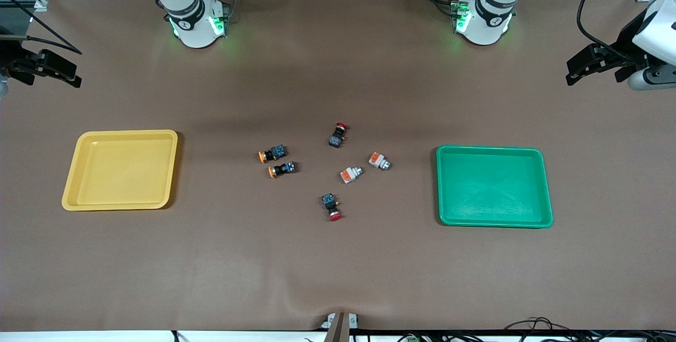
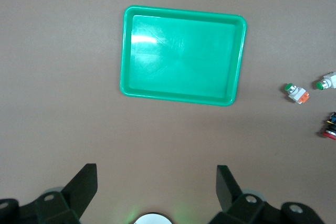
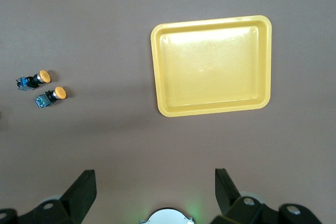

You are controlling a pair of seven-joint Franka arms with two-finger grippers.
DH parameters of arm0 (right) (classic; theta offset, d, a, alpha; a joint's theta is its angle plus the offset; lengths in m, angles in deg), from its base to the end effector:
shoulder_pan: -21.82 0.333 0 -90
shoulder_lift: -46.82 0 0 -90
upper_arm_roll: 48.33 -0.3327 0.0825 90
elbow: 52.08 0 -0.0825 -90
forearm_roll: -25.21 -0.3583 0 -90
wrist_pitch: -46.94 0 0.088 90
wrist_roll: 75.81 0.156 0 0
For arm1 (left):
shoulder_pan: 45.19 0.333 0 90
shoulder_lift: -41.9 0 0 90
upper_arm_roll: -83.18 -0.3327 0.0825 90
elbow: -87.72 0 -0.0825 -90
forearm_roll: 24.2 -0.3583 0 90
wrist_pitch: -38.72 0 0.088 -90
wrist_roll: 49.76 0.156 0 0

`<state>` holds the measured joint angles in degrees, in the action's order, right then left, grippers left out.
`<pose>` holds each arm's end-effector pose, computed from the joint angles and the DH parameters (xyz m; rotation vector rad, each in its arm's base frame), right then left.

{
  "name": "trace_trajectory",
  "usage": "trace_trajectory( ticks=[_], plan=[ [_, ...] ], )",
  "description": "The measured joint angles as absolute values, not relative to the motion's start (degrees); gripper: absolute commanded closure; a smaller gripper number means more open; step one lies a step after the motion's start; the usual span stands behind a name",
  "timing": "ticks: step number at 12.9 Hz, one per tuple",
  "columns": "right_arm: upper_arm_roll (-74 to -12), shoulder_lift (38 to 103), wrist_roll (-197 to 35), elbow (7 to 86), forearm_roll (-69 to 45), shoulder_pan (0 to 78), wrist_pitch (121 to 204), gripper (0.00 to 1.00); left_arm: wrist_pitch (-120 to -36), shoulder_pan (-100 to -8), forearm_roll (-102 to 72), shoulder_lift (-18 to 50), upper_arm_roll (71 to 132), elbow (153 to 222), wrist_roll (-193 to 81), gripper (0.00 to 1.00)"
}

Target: Place green and yellow buttons in trays

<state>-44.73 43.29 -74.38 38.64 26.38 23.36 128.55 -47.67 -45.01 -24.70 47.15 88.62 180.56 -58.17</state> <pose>0.4877 -0.0220 0.6063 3.1204 -0.0977 -0.1525 0.4889 -0.0458 0.6113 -3.1204 -0.0873 0.0299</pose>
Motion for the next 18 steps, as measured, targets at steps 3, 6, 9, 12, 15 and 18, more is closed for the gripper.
trace_trajectory(
  ticks=[3, 6, 9, 12, 15, 18],
  plan=[
    [-44.7, 43.3, -74.4, 38.6, 26.4, 23.2, 128.5, 0.00, -47.6, -44.9, -24.7, 47.1, 88.6, 180.6, -58.2, 0.00],
    [-44.7, 43.4, -74.4, 38.6, 26.4, 23.2, 128.5, 0.00, -47.2, -44.9, -24.7, 47.1, 88.6, 180.6, -58.2, 0.00],
    [-44.7, 43.7, -74.4, 38.6, 26.4, 23.2, 128.5, 0.00, -46.9, -44.9, -24.7, 46.9, 88.6, 180.6, -58.2, 0.00],
    [-44.7, 43.7, -74.4, 38.6, 26.4, 23.2, 128.5, 0.00, -46.9, -45.0, -24.7, 46.3, 88.6, 180.6, -58.2, 0.00],
    [-44.7, 44.0, -74.4, 38.6, 26.4, 23.2, 128.4, 0.00, -46.9, -45.1, -24.7, 45.0, 88.8, 180.7, -58.2, 0.00],
    [-44.7, 44.2, -74.4, 38.6, 26.4, 23.2, 128.4, 0.00, -47.7, -45.9, -24.6, 43.2, 89.9, 180.9, -60.9, 0.00]
  ],
)
